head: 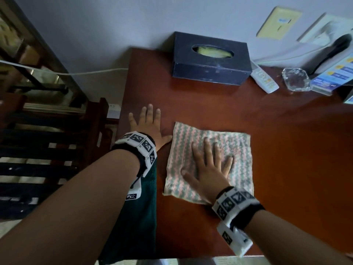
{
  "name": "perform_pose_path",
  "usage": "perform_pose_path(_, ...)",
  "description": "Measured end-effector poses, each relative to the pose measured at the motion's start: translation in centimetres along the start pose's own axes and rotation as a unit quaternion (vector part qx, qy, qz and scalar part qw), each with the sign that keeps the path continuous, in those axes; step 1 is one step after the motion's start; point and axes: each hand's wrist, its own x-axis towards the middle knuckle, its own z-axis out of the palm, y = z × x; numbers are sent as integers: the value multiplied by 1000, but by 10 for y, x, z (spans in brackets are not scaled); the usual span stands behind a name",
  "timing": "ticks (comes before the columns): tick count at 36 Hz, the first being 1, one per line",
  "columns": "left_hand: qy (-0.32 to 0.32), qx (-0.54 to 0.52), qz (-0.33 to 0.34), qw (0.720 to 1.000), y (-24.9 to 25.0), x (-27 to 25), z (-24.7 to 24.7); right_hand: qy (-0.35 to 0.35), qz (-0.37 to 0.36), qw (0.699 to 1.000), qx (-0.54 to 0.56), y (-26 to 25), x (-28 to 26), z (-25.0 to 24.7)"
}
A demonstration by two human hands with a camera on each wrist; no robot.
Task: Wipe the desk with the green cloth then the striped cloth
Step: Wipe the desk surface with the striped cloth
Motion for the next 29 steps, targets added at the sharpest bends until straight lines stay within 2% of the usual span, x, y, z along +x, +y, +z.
perform_pose_path(6,19,17,63,998,-5,-27,11,-21,2,999,-29,-6,-44,16)
perform_pose_path(8,19,11,72,997,-8,-32,17,-1,-35,998,-44,-11,-48,17)
perform_pose_path(11,14,-14,59,998,-14,-32,20,8,-134,989,-57,-18,-48,28)
perform_pose_path(13,8,-25,53,998,-18,-31,19,1,-147,988,-52,-23,-43,35)
perform_pose_path(20,-12,-13,54,998,-19,-29,22,-31,-128,990,-48,-40,-1,14)
perform_pose_path(29,-22,-13,42,999,-18,-27,28,-3,-97,994,-47,-44,87,-31)
